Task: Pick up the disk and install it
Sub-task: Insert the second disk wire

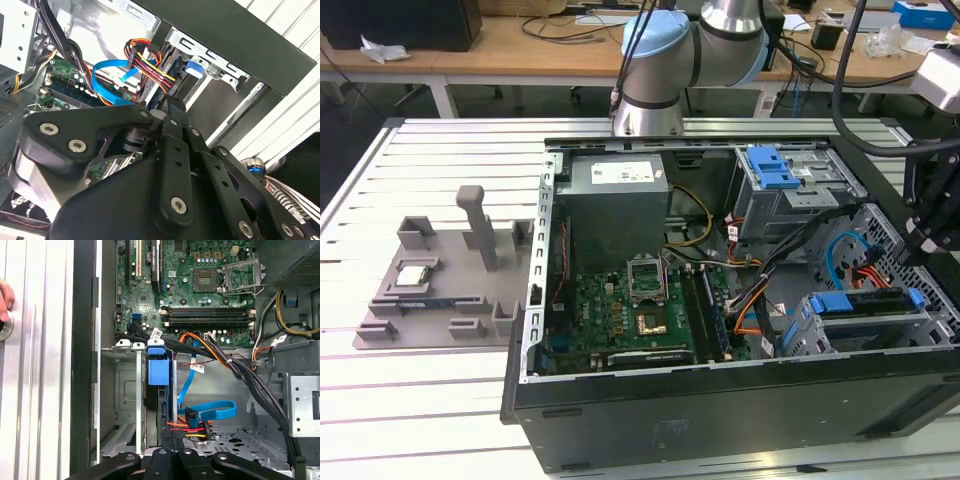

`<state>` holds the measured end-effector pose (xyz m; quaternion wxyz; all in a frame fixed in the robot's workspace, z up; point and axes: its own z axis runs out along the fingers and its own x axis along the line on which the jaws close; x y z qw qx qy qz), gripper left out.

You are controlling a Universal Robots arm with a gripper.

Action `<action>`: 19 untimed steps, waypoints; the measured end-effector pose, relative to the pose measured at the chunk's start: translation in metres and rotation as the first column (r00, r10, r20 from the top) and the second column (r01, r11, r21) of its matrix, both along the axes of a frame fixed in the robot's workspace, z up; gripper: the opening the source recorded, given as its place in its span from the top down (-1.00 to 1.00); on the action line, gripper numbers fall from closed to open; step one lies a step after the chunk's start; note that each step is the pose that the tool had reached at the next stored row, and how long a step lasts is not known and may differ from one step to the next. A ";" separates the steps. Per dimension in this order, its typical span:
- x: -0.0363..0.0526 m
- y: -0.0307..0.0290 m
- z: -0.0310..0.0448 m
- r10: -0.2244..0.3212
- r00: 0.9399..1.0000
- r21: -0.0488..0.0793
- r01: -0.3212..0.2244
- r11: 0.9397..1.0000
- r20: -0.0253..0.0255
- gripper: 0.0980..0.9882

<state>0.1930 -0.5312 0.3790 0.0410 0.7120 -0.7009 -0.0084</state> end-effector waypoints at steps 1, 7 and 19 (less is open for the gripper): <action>0.0000 0.0000 0.0000 0.000 1.000 0.000 0.000 1.000 0.000 0.98; 0.0000 0.0000 0.0001 0.000 1.000 0.000 0.000 1.000 0.000 0.56; -0.0213 0.0199 -0.0076 0.034 0.999 0.000 -0.034 0.999 0.000 0.41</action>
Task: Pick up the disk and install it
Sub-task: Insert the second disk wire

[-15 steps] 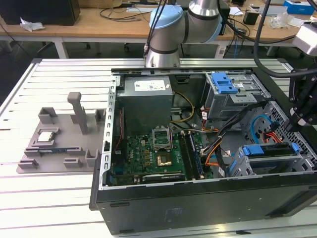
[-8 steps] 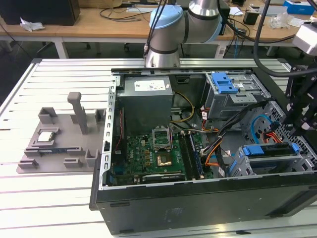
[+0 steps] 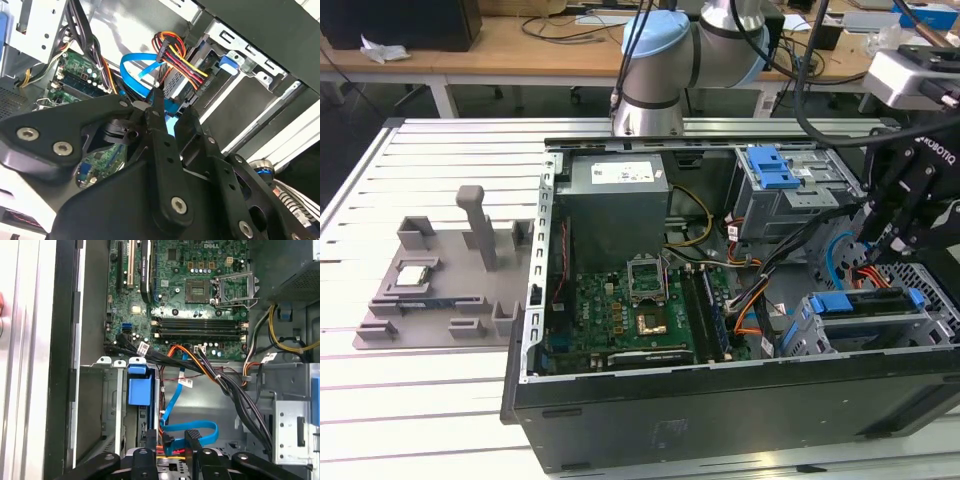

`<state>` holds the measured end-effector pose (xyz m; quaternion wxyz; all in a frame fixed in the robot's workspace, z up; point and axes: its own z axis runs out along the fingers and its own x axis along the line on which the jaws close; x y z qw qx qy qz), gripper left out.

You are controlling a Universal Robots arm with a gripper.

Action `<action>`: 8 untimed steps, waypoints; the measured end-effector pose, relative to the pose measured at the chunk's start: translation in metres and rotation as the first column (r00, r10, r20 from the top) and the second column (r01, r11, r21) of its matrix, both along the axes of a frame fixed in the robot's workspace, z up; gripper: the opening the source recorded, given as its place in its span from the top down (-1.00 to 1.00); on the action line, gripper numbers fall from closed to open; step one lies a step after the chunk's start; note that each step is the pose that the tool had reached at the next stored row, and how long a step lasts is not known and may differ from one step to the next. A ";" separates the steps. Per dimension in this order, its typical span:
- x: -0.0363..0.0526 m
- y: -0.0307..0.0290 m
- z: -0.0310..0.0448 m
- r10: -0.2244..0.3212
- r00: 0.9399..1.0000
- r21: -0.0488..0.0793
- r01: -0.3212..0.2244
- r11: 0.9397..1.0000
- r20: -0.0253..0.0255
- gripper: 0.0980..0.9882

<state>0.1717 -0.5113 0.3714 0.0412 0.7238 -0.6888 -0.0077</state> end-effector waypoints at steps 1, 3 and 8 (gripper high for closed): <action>0.0000 0.0000 0.0000 0.000 1.000 0.000 0.000 1.000 0.000 0.41; 0.0000 0.0000 -0.0001 0.000 1.000 0.000 0.000 1.000 0.000 0.41; 0.0000 0.0000 -0.0003 0.000 1.000 0.000 0.000 1.000 0.000 0.86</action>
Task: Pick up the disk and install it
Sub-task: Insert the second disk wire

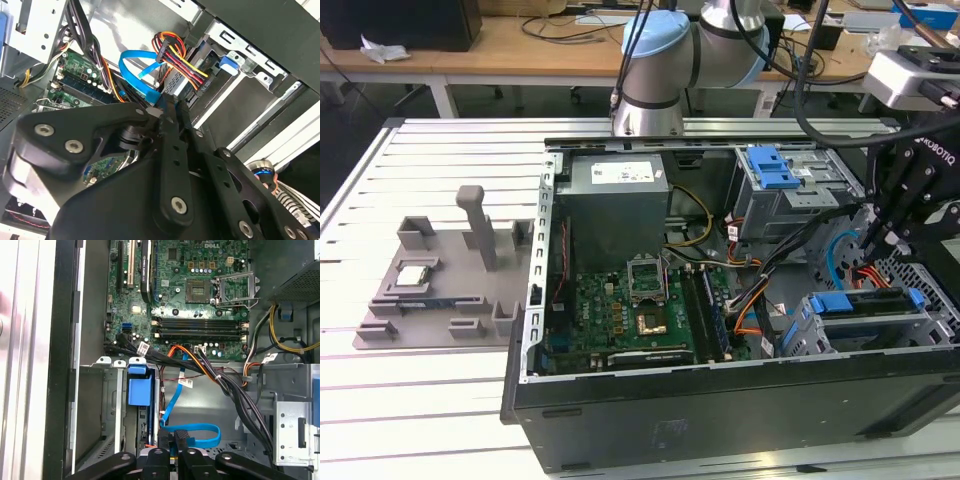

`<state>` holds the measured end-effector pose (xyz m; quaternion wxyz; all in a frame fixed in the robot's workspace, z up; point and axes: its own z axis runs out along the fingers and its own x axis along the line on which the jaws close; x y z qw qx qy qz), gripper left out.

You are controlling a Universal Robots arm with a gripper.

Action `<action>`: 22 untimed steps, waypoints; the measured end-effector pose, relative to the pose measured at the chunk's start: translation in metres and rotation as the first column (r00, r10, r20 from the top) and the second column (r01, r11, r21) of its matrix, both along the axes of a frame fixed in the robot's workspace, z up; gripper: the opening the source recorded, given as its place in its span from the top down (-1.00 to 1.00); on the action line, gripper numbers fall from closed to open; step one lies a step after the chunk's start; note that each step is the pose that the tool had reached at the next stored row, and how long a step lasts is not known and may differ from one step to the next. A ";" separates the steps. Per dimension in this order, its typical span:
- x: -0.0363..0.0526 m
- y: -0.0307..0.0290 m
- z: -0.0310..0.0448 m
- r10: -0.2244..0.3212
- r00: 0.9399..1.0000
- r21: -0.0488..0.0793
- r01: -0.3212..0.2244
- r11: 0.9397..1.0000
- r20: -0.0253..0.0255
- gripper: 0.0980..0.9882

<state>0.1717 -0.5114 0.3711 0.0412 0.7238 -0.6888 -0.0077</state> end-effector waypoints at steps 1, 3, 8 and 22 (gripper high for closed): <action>0.0000 0.0000 0.0000 0.000 1.000 0.000 0.000 1.000 0.000 0.86; 0.0000 0.0000 -0.0001 0.000 1.000 0.000 0.000 1.000 0.000 0.86; 0.0000 -0.0017 -0.0004 0.000 1.000 0.000 0.000 1.000 0.000 0.86; 0.0000 -0.0240 -0.0140 0.000 1.000 -0.011 0.000 1.000 0.000 0.86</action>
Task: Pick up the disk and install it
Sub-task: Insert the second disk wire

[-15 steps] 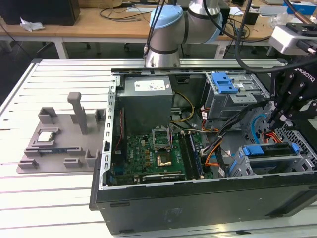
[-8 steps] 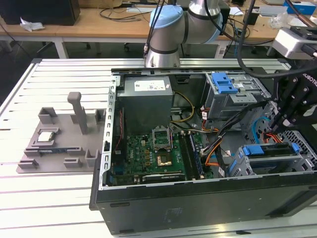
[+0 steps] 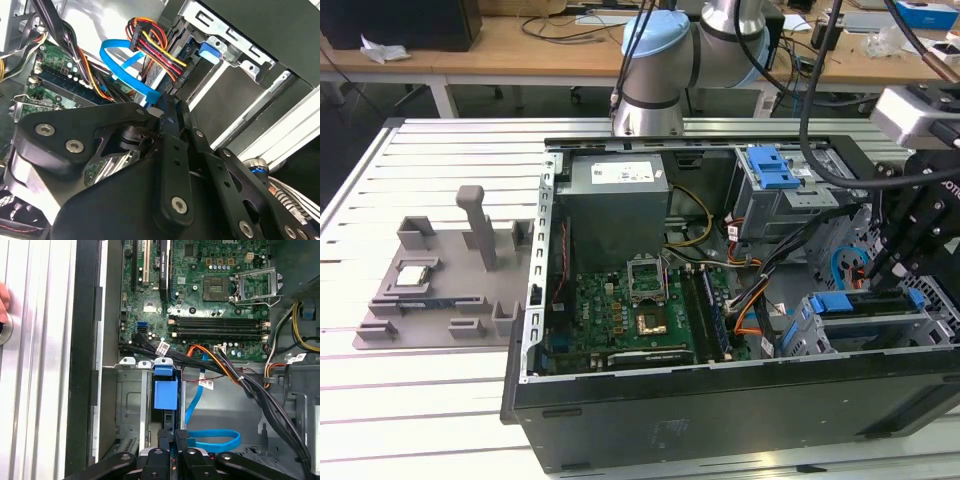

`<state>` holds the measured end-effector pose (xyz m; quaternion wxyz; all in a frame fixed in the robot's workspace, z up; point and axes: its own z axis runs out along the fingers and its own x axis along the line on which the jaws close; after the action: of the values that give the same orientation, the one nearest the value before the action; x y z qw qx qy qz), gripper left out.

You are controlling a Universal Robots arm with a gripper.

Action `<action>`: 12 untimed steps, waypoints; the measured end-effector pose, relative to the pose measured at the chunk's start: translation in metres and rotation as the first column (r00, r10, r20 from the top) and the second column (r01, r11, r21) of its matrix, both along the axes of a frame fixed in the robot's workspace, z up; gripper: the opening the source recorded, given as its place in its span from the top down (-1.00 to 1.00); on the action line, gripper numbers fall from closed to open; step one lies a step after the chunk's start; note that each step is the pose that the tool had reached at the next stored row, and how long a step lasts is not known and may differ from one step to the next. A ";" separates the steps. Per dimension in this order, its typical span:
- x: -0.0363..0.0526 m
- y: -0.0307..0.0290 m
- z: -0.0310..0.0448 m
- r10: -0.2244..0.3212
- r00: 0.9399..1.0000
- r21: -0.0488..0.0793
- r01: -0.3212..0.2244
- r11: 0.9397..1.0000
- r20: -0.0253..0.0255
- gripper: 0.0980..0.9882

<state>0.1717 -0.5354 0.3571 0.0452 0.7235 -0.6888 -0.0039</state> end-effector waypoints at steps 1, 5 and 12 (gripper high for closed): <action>0.0000 0.0000 -0.0009 0.000 1.000 0.000 0.000 1.000 0.000 0.86; 0.0006 0.0000 -0.0042 0.000 1.000 0.000 0.000 1.000 0.000 0.86; 0.0012 0.0001 -0.0107 0.000 1.000 0.010 0.000 1.000 0.000 0.86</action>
<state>0.1729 -0.5353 0.3464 0.0416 0.7238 -0.6887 -0.0073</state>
